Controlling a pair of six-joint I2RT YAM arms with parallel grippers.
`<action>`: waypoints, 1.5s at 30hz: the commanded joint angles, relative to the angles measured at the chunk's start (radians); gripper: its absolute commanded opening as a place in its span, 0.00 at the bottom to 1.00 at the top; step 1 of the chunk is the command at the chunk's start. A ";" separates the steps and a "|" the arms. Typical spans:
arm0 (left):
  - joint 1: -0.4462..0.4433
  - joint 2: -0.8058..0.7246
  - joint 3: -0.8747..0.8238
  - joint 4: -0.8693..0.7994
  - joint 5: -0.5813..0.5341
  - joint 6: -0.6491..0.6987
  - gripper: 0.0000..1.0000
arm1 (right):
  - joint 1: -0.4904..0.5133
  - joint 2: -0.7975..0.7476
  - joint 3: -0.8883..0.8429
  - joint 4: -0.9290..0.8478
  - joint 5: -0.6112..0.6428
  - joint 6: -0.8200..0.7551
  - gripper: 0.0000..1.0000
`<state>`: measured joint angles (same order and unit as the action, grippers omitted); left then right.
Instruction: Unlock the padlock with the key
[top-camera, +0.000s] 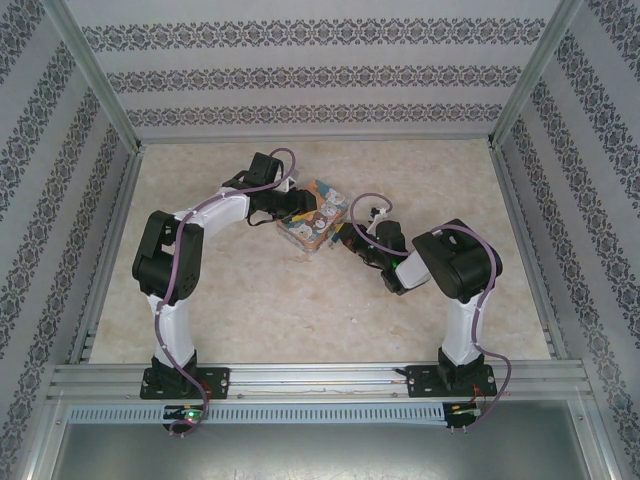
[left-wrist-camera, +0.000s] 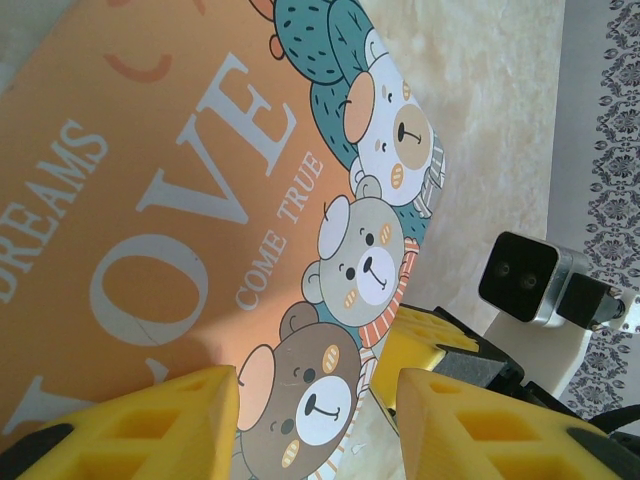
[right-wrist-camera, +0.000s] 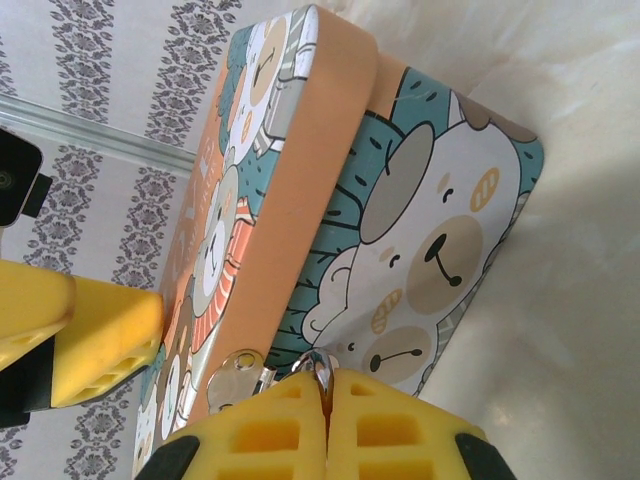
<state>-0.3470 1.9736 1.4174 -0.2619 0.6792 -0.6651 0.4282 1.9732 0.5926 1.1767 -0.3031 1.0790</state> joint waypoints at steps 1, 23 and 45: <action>-0.011 0.045 -0.048 -0.083 -0.027 -0.017 0.46 | 0.000 0.009 0.032 0.038 0.027 0.013 0.00; -0.006 0.042 -0.051 -0.072 -0.021 -0.021 0.46 | -0.014 -0.031 0.053 -0.033 0.071 -0.021 0.00; 0.071 -0.172 -0.040 -0.043 -0.178 0.154 0.60 | -0.090 -0.474 -0.022 -0.629 0.060 -0.396 0.00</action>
<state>-0.2832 1.8950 1.3968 -0.2832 0.5896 -0.5934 0.3462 1.5661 0.5537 0.7273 -0.2409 0.8047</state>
